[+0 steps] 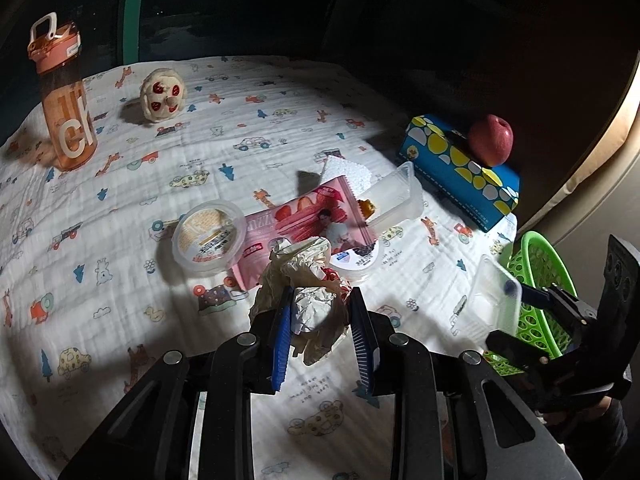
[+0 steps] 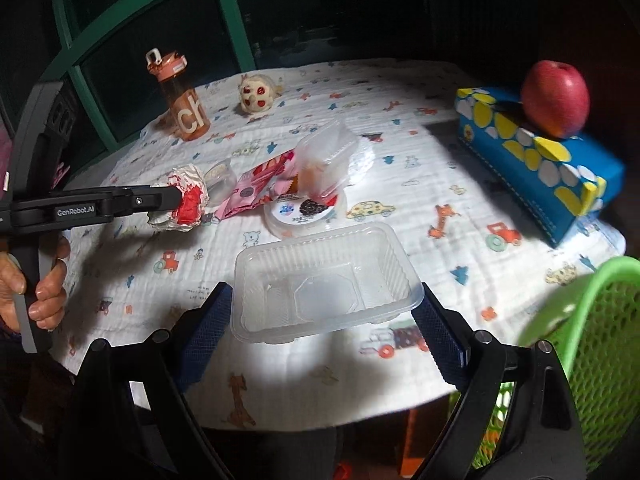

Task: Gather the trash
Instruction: 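Carry the tissue toward the basket with the left tool while the right tool drops the tray in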

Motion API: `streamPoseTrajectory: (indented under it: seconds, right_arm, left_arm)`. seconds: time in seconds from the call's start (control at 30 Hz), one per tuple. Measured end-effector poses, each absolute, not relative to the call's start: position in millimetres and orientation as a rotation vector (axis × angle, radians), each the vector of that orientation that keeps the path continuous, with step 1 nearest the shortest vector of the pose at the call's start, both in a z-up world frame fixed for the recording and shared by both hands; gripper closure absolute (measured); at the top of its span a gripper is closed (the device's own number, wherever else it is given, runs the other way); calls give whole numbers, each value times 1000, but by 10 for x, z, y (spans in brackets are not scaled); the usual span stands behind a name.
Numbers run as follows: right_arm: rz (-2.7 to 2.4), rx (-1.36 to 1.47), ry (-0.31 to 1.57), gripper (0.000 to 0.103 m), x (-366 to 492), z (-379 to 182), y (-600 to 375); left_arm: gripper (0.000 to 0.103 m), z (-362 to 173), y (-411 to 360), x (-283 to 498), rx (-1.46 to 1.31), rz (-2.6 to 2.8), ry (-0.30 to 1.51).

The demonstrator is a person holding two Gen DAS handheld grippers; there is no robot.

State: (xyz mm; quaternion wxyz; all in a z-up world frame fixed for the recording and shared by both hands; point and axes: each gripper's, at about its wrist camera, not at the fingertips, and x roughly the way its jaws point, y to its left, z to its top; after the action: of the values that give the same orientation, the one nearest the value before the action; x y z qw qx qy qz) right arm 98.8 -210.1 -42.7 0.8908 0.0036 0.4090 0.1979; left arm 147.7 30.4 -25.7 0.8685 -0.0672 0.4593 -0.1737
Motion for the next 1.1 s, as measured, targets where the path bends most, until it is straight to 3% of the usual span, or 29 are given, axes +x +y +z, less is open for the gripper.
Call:
streamPoseTrajectory:
  seconds: [0.23,0.47,0.73,1.1]
  right_arm:
    - [185,104,849,15,637,-174,-3128]
    - [-11,150,961,14,497,-378,-3972]
    - [-68,190,1043,14,374,-661,-4327]
    - [-78,221,982,8,190,-498,-4493]
  left_arm:
    - [76,-189,-9,1490,-116,-426,960]
    - [76,-139,-438,1492,-68,-490,964]
    - [76,-22,-928,1499,-9,-571,954]
    - [76,248,-1801,1409,83,-727,901]
